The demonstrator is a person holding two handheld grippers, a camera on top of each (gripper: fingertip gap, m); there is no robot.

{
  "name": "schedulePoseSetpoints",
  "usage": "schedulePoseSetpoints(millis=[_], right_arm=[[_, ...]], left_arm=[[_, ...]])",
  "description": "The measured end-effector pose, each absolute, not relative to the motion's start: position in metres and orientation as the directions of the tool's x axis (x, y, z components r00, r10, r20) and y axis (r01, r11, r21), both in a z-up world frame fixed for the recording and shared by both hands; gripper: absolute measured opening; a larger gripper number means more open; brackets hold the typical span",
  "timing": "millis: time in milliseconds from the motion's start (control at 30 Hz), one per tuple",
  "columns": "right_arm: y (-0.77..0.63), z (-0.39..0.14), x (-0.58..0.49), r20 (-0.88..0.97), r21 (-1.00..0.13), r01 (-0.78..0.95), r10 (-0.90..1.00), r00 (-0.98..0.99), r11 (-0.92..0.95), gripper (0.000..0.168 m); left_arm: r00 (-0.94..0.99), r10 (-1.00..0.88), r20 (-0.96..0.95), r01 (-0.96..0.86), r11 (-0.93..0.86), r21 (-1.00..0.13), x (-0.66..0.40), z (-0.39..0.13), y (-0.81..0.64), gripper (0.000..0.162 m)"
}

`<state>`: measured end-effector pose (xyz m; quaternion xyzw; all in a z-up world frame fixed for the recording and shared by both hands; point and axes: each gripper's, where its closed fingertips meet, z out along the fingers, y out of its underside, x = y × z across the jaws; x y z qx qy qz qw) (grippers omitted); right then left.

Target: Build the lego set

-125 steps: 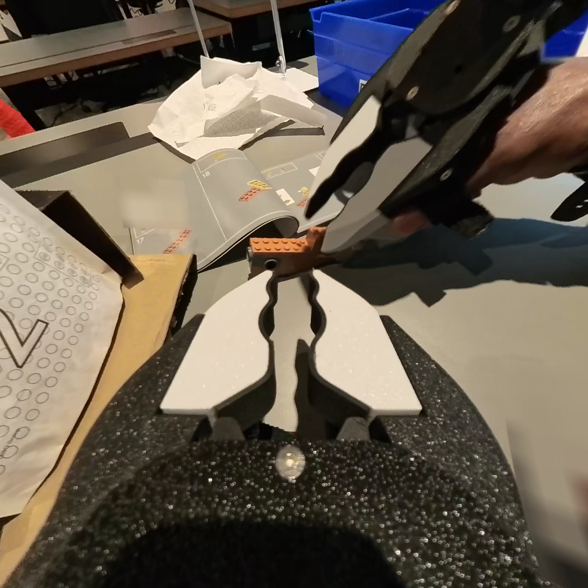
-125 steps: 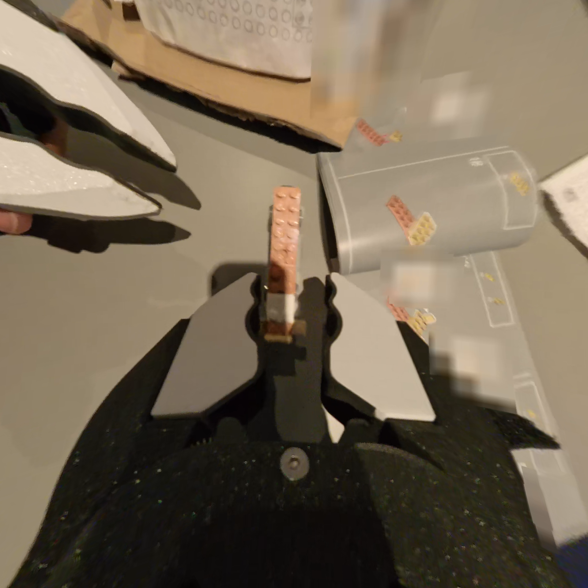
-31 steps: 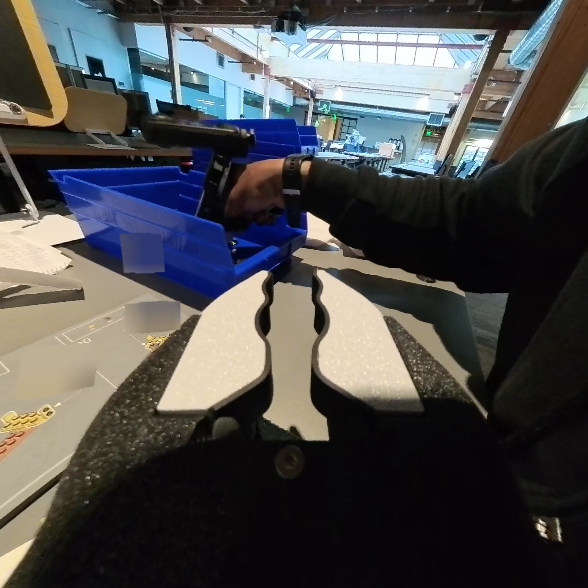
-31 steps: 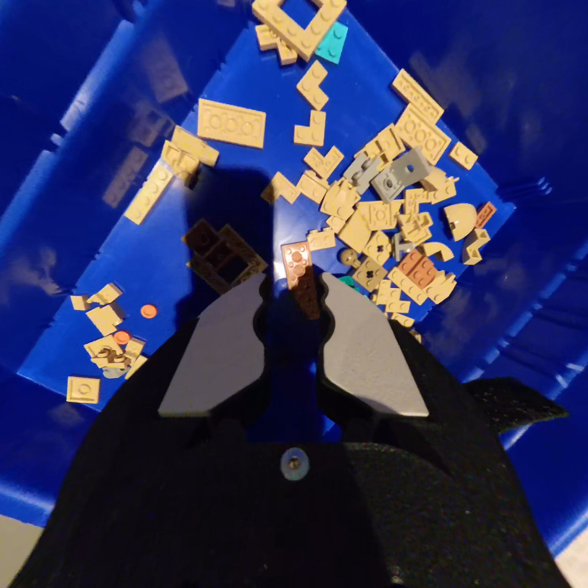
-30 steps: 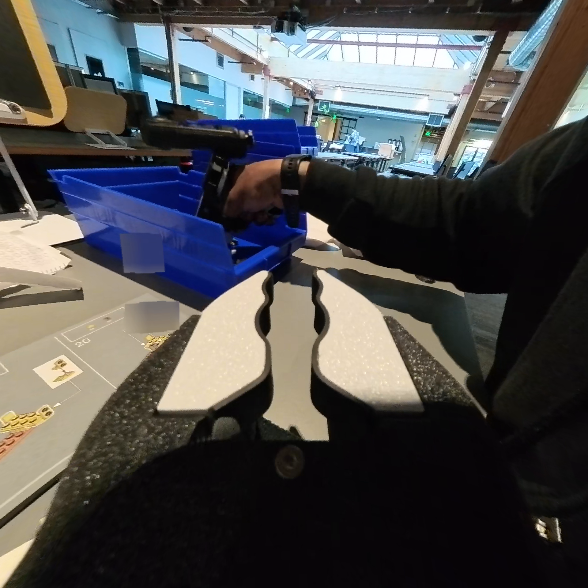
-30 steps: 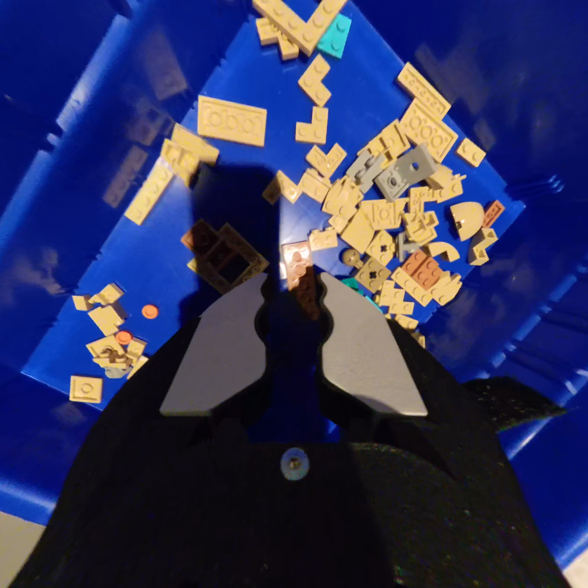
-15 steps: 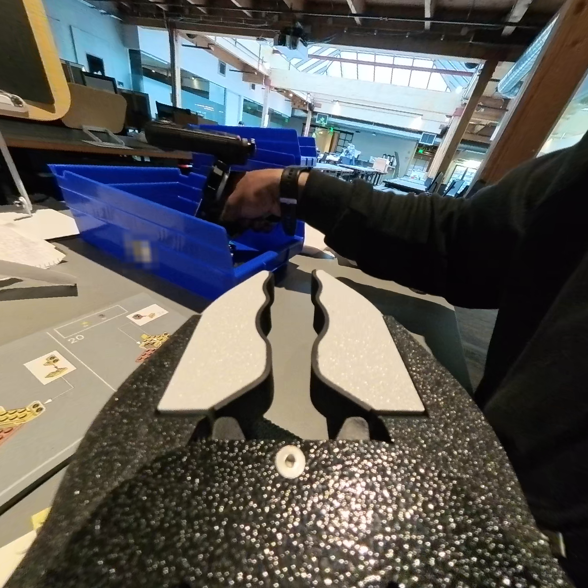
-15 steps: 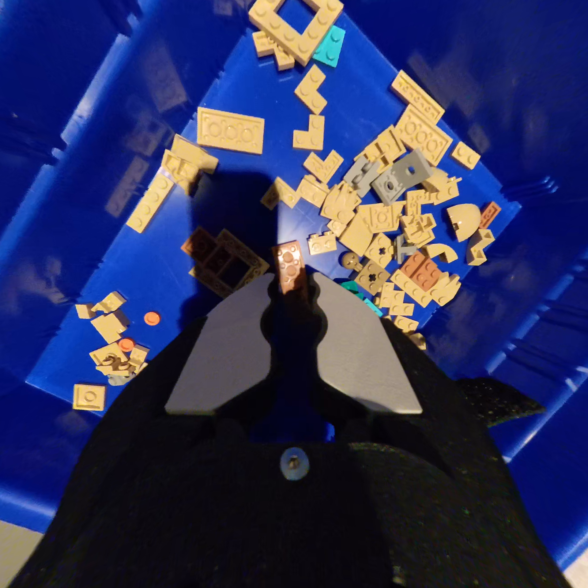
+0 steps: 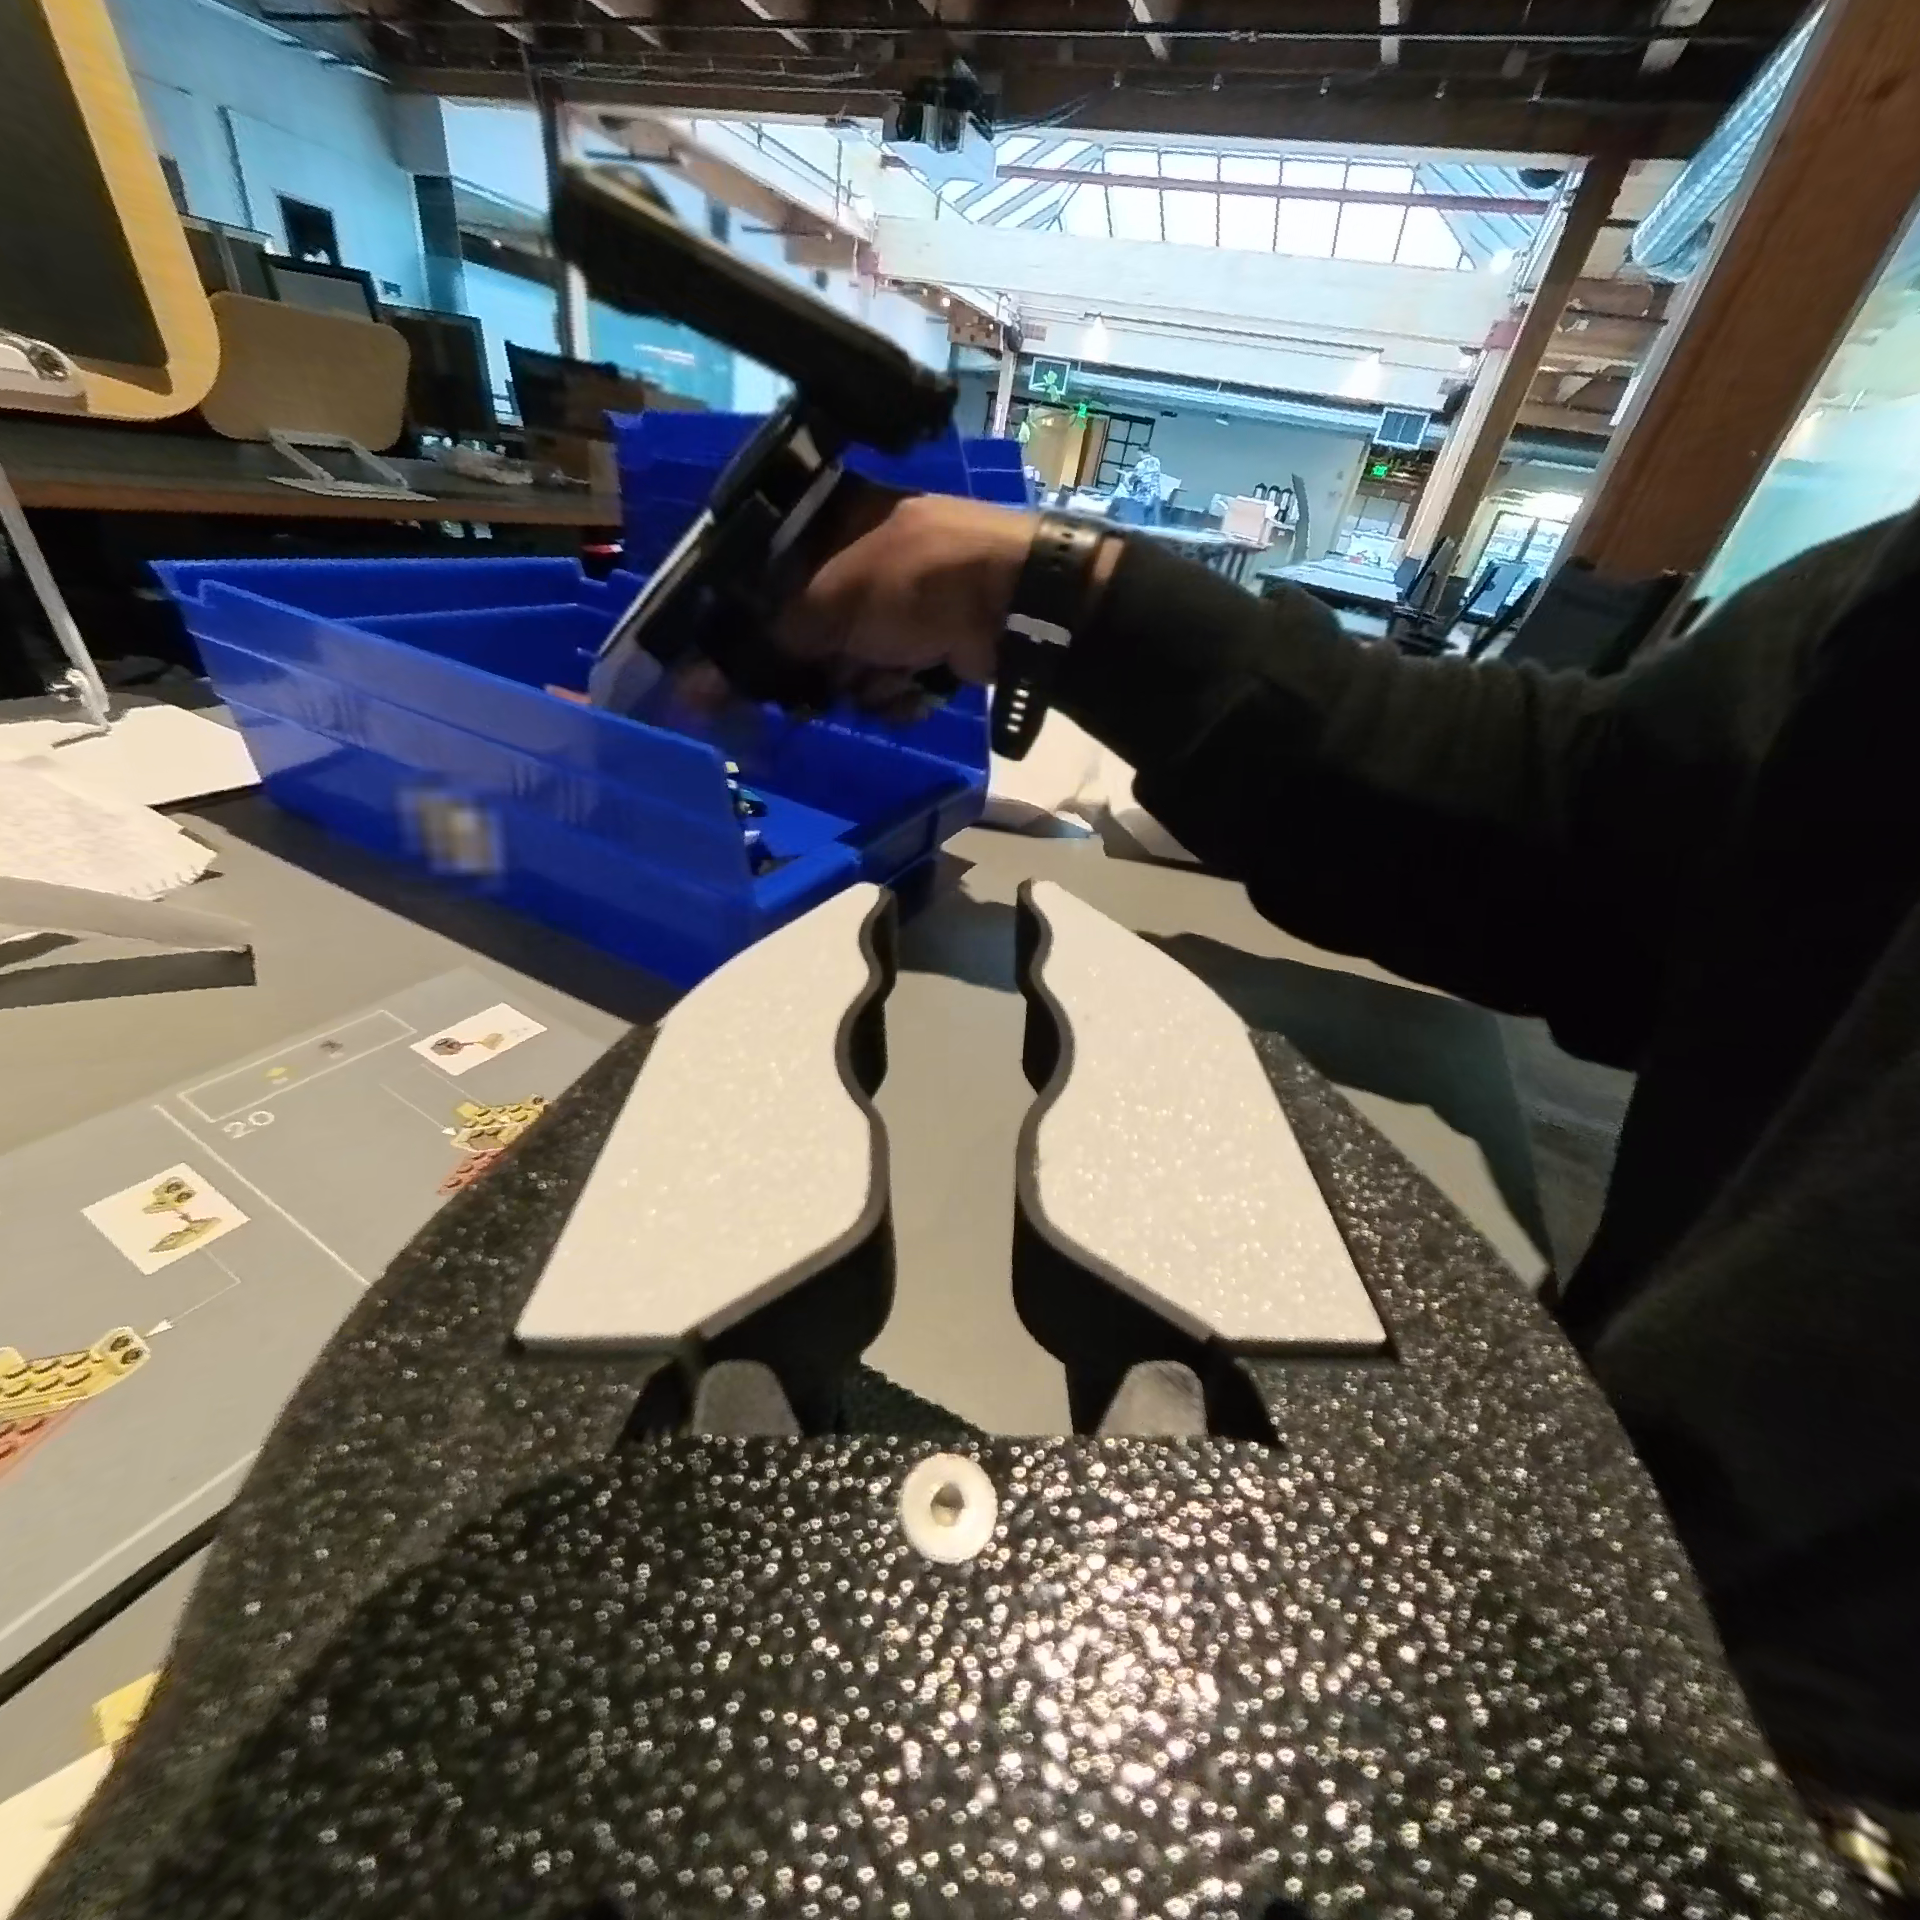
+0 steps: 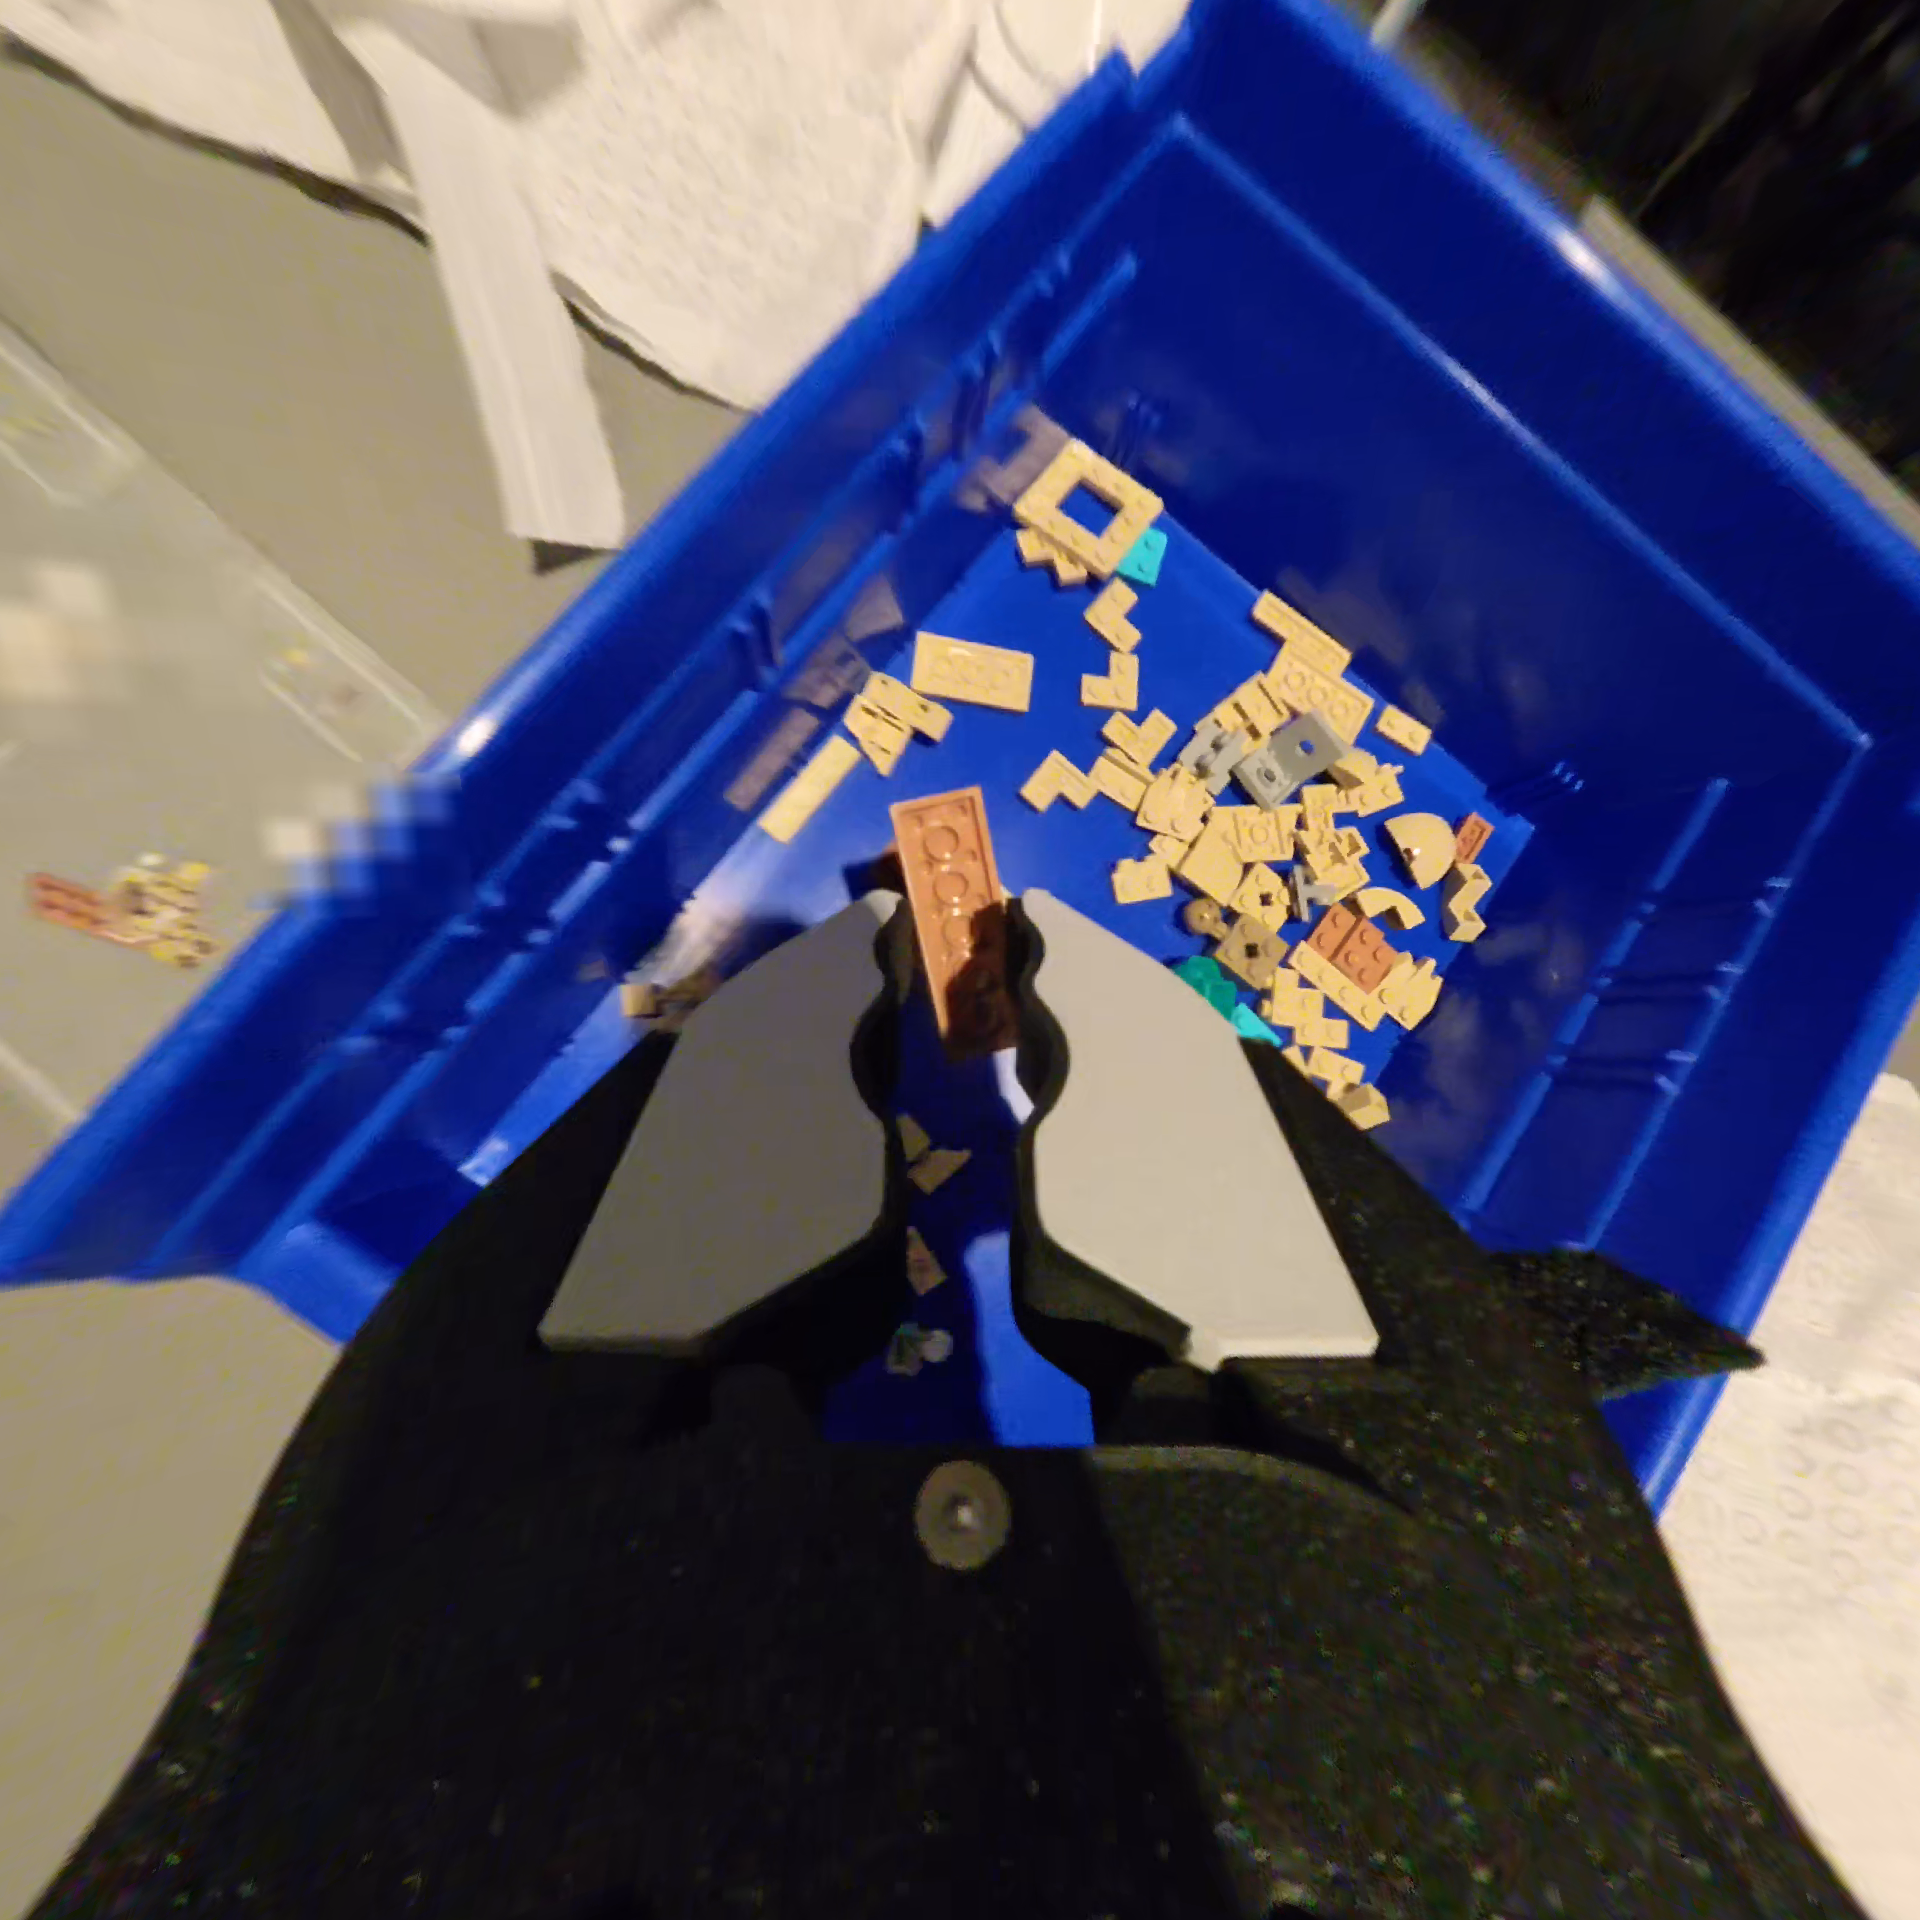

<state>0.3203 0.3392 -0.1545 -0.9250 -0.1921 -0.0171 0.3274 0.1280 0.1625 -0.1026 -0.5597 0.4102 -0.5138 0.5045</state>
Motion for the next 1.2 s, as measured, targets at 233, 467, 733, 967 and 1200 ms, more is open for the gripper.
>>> schedulePoseSetpoints(millis=[233,467,733,967,1200], right_arm=[[0.298,-0.099,0.274,0.068,-0.825,0.279,0.404,0.912,-0.491,0.017],[0.239,-0.083,0.198,-0.073,-0.919,0.163,0.560,0.825,-0.360,0.017],[0.214,-0.079,0.130,-0.381,-0.920,-0.173,0.693,0.612,-0.352,0.017],[0.199,-0.083,0.093,-0.543,-0.823,-0.407,0.761,0.355,-0.397,0.017],[0.187,-0.080,0.071,-0.543,-0.792,-0.462,0.806,0.234,-0.400,0.017]], left_arm=[[0.140,-0.977,0.161,0.057,-0.155,-0.986,0.129,-0.103,0.162,0.021],[0.170,-0.973,0.158,0.068,-0.149,-0.987,0.126,-0.102,0.168,0.021],[0.254,-0.959,0.122,0.115,-0.095,-0.989,0.105,-0.096,0.179,0.021],[0.301,-0.945,0.127,0.179,-0.075,-0.981,0.073,-0.095,0.175,0.022],[0.239,-0.952,0.189,0.163,-0.152,-0.975,0.060,-0.098,0.167,0.026]])
